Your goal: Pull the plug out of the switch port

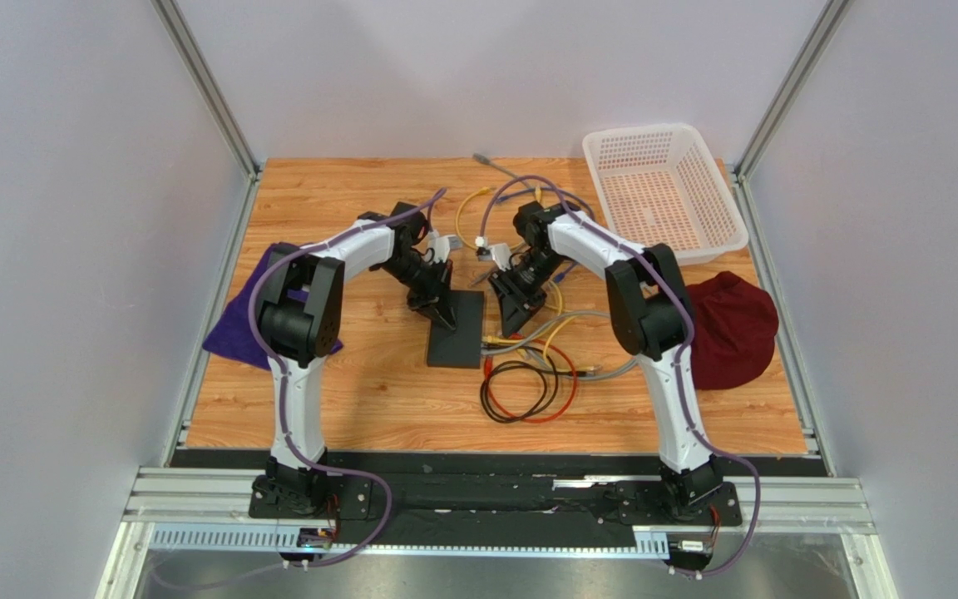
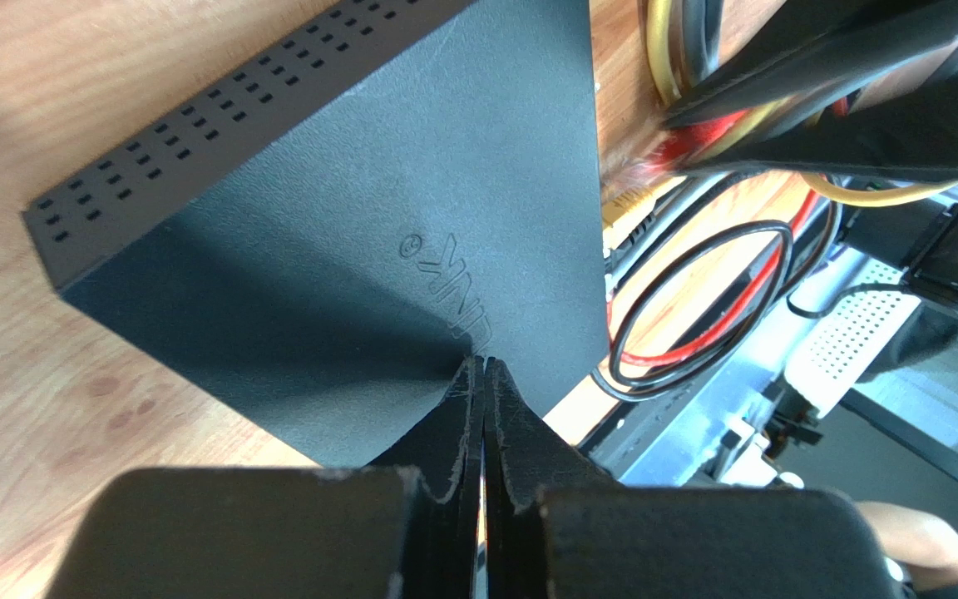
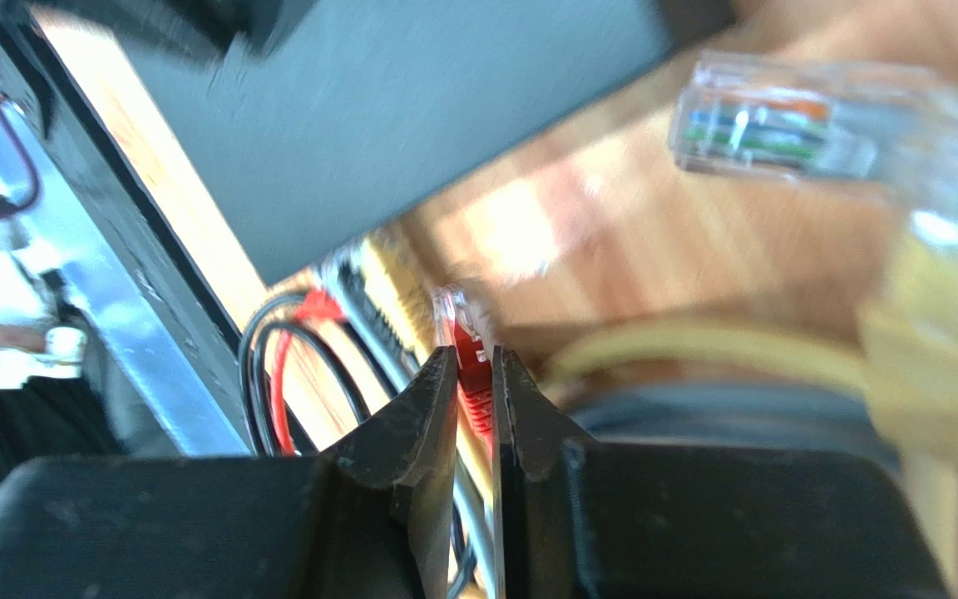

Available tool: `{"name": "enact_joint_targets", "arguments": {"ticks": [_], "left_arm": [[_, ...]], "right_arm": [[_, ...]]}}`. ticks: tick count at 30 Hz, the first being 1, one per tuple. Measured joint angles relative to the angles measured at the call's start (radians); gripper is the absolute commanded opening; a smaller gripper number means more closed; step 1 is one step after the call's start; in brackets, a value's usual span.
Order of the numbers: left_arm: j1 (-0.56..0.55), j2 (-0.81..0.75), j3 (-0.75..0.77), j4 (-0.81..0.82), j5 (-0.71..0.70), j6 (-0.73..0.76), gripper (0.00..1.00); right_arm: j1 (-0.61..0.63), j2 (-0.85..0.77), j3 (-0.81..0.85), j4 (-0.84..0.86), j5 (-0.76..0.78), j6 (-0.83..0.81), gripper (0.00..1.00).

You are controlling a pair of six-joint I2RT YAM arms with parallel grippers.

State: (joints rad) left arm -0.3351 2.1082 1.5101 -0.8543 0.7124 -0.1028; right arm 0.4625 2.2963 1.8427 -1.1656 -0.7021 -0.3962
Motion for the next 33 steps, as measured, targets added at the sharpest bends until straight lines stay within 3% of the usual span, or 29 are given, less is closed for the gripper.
{"name": "enact_joint_targets", "arguments": {"ticks": [4,10,16,21,26,28,33], "left_arm": [[-0.001,0.0,0.002,0.0,-0.003,0.003,0.0],[-0.003,0.0,0.003,-0.001,-0.006,0.005,0.0],[-0.007,0.0,0.011,-0.006,-0.015,0.008,0.0],[-0.021,0.0,0.032,-0.009,-0.046,0.024,0.01],[-0.03,0.0,0.036,-0.01,-0.058,0.035,0.01],[-0.03,0.0,0.035,-0.01,-0.059,0.038,0.01],[-0.03,-0.004,0.026,-0.009,-0.058,0.041,0.01]], "right_arm": [[-0.043,-0.24,-0.155,0.043,0.009,-0.024,0.66],[-0.102,-0.595,-0.303,0.071,0.073,-0.071,0.61],[-0.094,-0.665,-0.473,-0.029,0.155,-0.188,0.57],[-0.093,-0.758,-0.698,-0.003,0.188,-0.417,0.66],[-0.02,-1.138,-1.034,0.191,0.176,-0.766,0.69],[0.024,-1.212,-1.12,0.266,0.146,-0.867,0.69],[0.034,-1.121,-1.146,0.362,0.099,-1.036,0.66]]}}
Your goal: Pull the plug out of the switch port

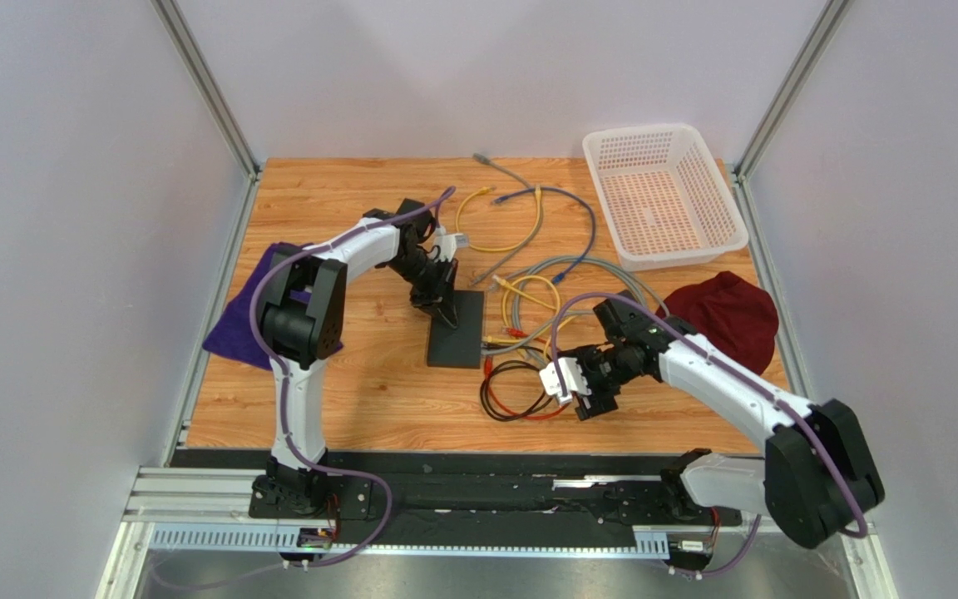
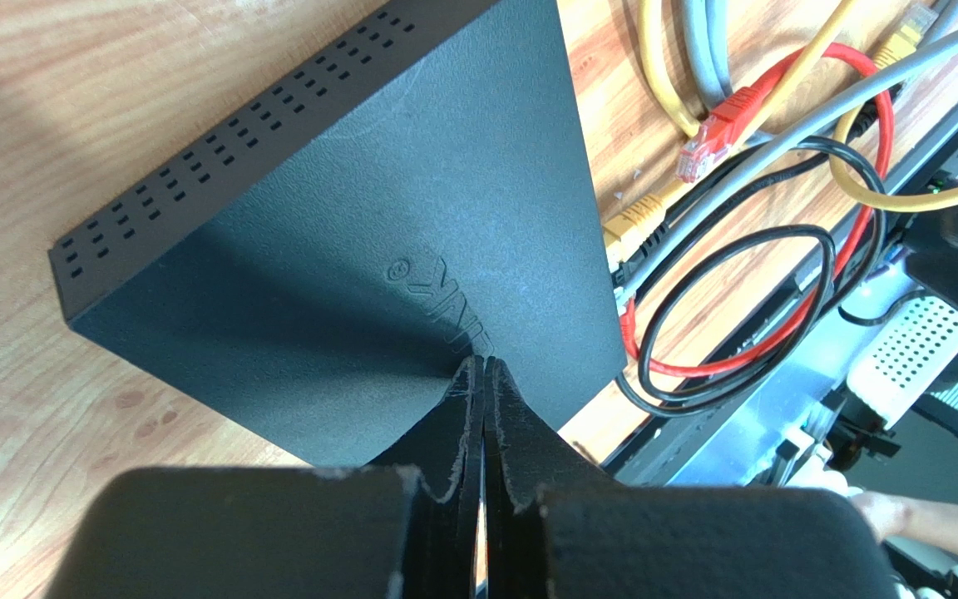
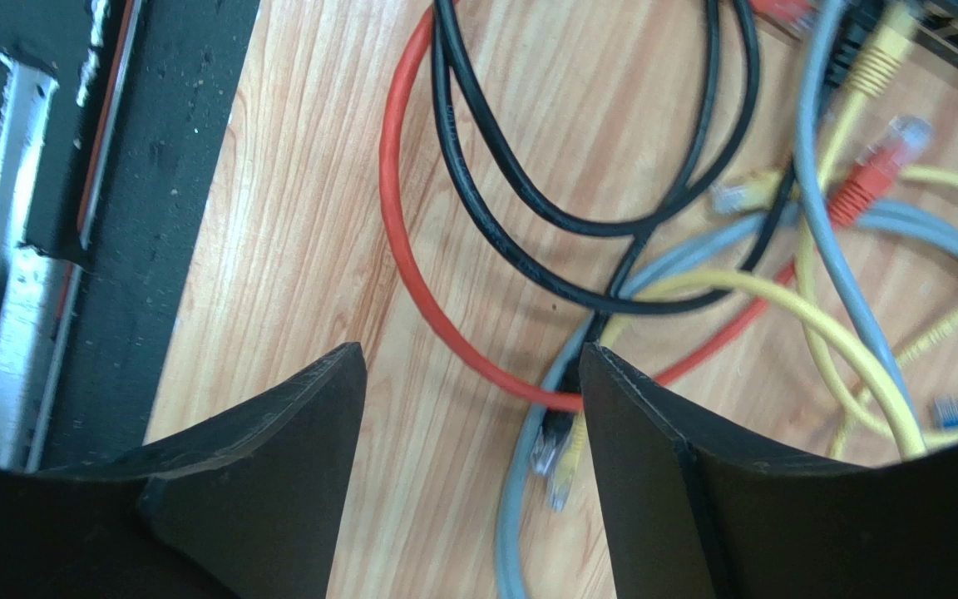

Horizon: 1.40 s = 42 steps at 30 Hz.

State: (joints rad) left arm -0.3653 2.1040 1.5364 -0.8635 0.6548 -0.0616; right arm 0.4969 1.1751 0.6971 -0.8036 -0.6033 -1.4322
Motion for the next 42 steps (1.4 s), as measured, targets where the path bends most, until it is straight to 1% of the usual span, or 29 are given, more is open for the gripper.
{"name": "enact_joint_targets", "arguments": {"ticks": [4,7,10,11,13,14,17,20,21,23,28,31,33,37,42], "left_arm": [[0.0,0.0,0.0,-0.002,-0.001,0.005,0.0],[0.0,-0.001,0.0,-0.008,-0.005,0.009,0.01],[0.0,-0.003,0.0,-0.014,-0.01,0.02,0.01],[0.0,-0.004,0.0,-0.015,-0.011,0.024,0.0],[0.0,-0.004,0.0,-0.016,-0.012,0.027,0.0],[0.0,-0.004,0.0,-0.016,-0.013,0.027,0.0],[-0.001,-0.008,0.0,-0.019,-0.02,0.034,0.0],[-0.001,-0.011,0.0,-0.023,-0.03,0.039,0.0],[-0.001,-0.011,0.0,-0.023,-0.031,0.039,0.0],[-0.001,-0.011,0.002,-0.024,-0.03,0.04,0.0],[-0.001,-0.01,0.012,-0.029,-0.041,0.041,0.0],[-0.001,-0.007,0.027,-0.029,-0.052,0.042,0.0],[-0.001,-0.006,0.034,-0.029,-0.055,0.041,0.0],[-0.001,-0.005,0.046,-0.029,-0.055,0.04,0.0],[-0.001,-0.005,0.046,-0.031,-0.055,0.04,0.01]], "right_arm": [[0.005,0.126,0.029,0.014,-0.019,-0.081,0.63],[0.01,0.195,0.059,0.002,-0.019,-0.132,0.59],[0.012,0.252,0.102,-0.045,-0.011,-0.18,0.43],[0.013,0.264,0.113,-0.061,-0.003,-0.195,0.29],[0.013,0.274,0.121,-0.09,0.025,-0.222,0.2],[0.013,0.274,0.121,-0.105,0.034,-0.228,0.13],[0.006,0.262,0.122,-0.155,0.066,-0.245,0.07],[-0.019,0.187,0.134,-0.233,0.087,-0.253,0.01],[-0.03,0.132,0.154,-0.275,0.093,-0.256,0.0],[-0.051,0.076,0.187,-0.313,0.095,-0.257,0.0],[-0.1,-0.05,0.378,-0.422,0.085,-0.218,0.0],[-0.13,-0.087,0.502,-0.409,0.063,-0.112,0.0],[-0.142,-0.088,0.564,-0.353,0.05,-0.004,0.0],[-0.156,-0.028,0.642,-0.107,0.052,0.349,0.0],[-0.182,0.179,0.813,0.232,0.079,0.785,0.0]]}}
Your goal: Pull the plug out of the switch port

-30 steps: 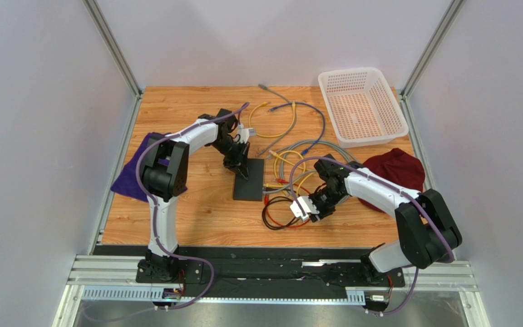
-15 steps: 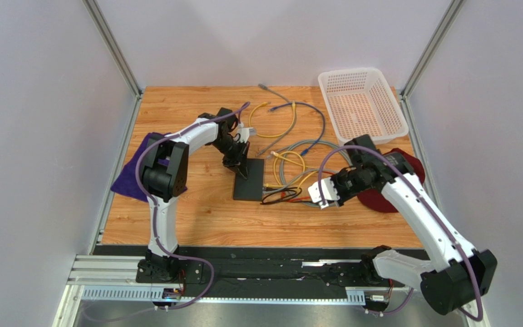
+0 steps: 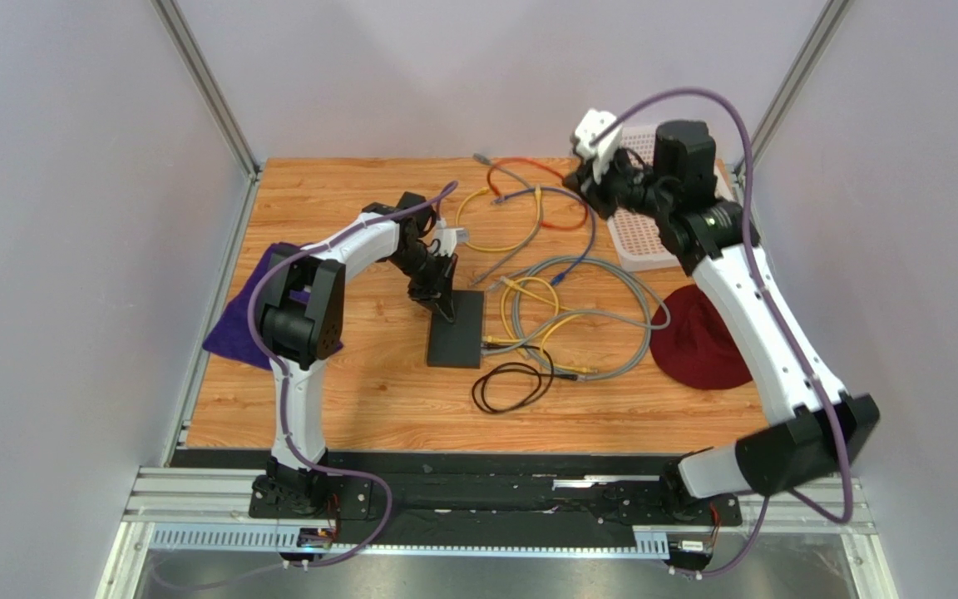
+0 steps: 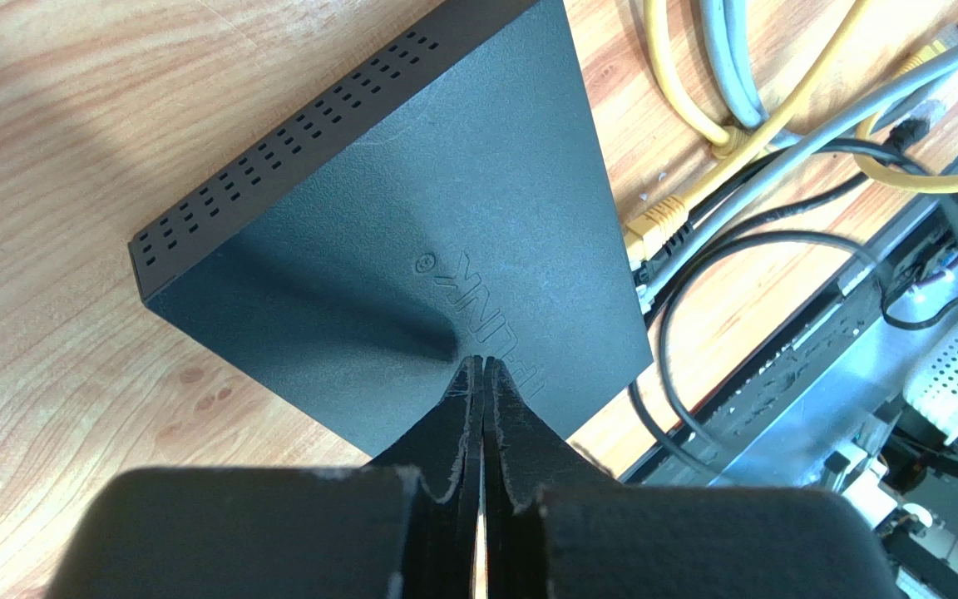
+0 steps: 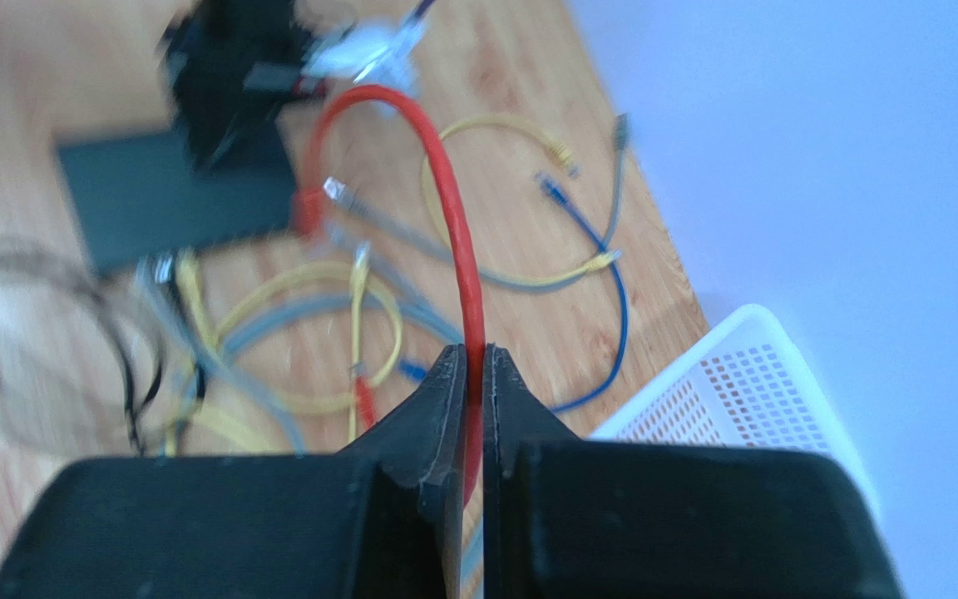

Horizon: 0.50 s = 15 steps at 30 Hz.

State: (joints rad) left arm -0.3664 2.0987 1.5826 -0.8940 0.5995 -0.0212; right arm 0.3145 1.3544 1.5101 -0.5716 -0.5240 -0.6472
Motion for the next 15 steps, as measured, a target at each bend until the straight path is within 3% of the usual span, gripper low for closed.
{"name": "enact_joint_targets", "arguments": {"ticks": [4,5,6,8,11,15], "left_arm": [[0.0,0.0,0.0,-0.006,-0.005,0.002,0.02],[0.0,0.0,0.0,-0.008,-0.007,0.002,0.02],[0.0,0.0,0.0,-0.009,-0.01,0.002,0.03],[0.0,-0.002,-0.005,-0.006,-0.019,0.006,0.07],[0.002,-0.021,-0.035,-0.005,-0.032,0.014,0.29],[0.008,-0.073,-0.072,-0.01,-0.053,0.029,0.41]], "right_arm": [[-0.006,0.176,0.123,0.224,0.026,0.231,0.0],[-0.008,0.215,0.137,0.268,0.027,0.27,0.05],[-0.008,0.252,0.146,0.302,0.031,0.302,0.18],[-0.008,0.328,0.167,0.336,0.043,0.345,0.51],[-0.008,0.47,0.224,0.35,0.084,0.417,0.67],[-0.003,0.559,0.193,0.33,0.119,0.478,0.78]]}}
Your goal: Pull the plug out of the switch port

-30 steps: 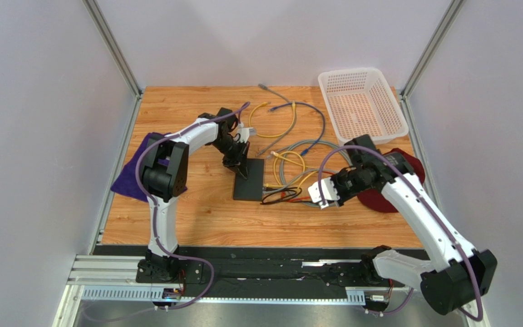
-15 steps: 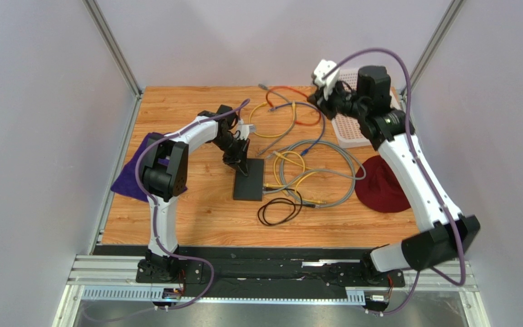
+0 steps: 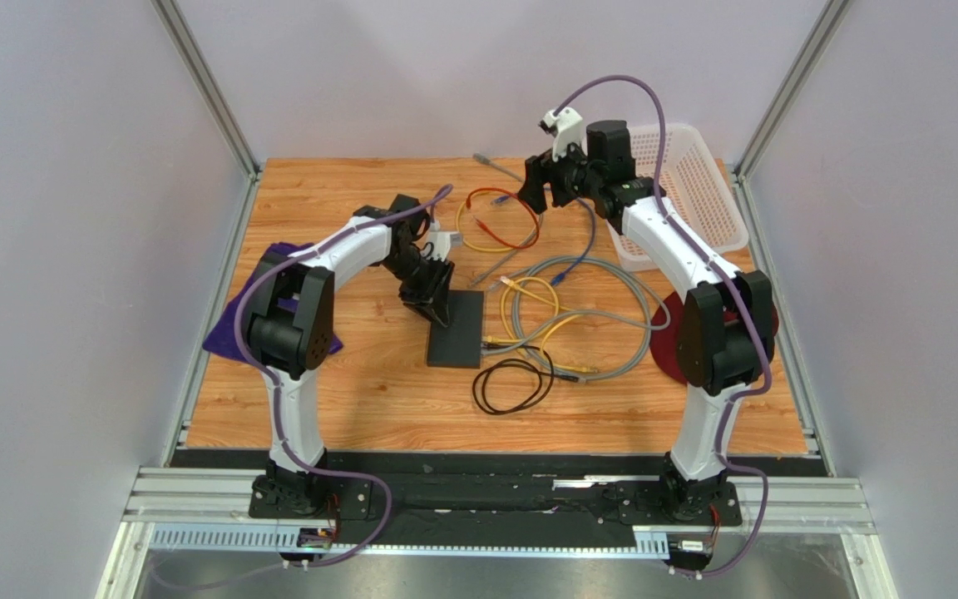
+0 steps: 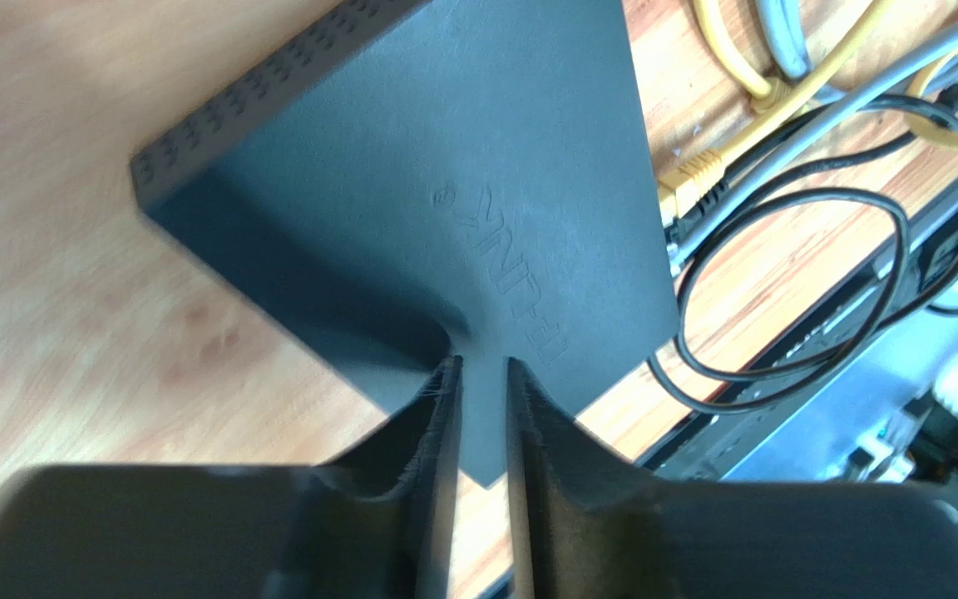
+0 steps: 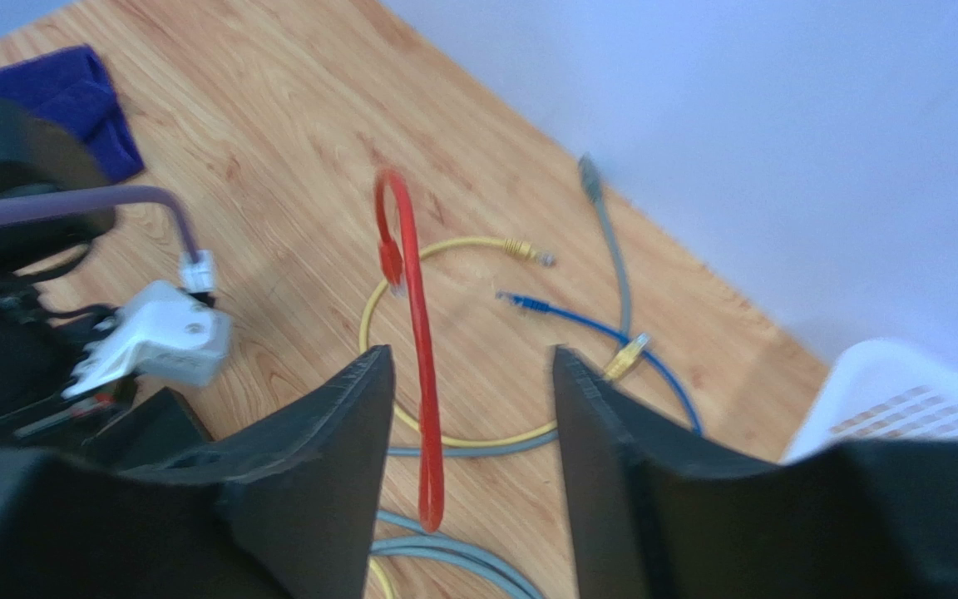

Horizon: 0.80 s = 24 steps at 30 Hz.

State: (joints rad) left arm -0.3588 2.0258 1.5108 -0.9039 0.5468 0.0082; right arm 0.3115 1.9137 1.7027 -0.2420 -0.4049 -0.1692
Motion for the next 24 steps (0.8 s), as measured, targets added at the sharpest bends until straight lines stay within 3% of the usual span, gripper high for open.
{"name": "enact_joint_targets", "arguments": {"ticks": [5,11,17,21,22,24], "left_arm": [[0.0,-0.047,-0.01,0.011,-0.036,0.006,0.47],[0.001,-0.056,-0.01,0.011,-0.081,0.011,0.47],[0.006,-0.056,-0.01,-0.002,-0.085,0.016,0.47],[0.021,-0.056,-0.01,-0.013,-0.065,0.014,0.32],[0.027,-0.056,-0.01,-0.015,-0.054,0.015,0.19],[0.039,-0.056,-0.01,-0.021,-0.021,0.015,0.08]], "right_arm": [[0.006,-0.056,-0.085,-0.043,-0.04,0.018,0.74],[0.014,-0.14,-0.214,-0.119,-0.331,0.021,0.72],[0.053,-0.032,-0.246,-0.286,-0.497,-0.034,0.71],[0.066,0.13,-0.175,-0.38,-0.576,-0.06,0.7],[0.068,0.17,-0.153,-0.408,-0.585,-0.069,0.69],[0.077,0.24,-0.114,-0.454,-0.588,-0.092,0.68]]}}
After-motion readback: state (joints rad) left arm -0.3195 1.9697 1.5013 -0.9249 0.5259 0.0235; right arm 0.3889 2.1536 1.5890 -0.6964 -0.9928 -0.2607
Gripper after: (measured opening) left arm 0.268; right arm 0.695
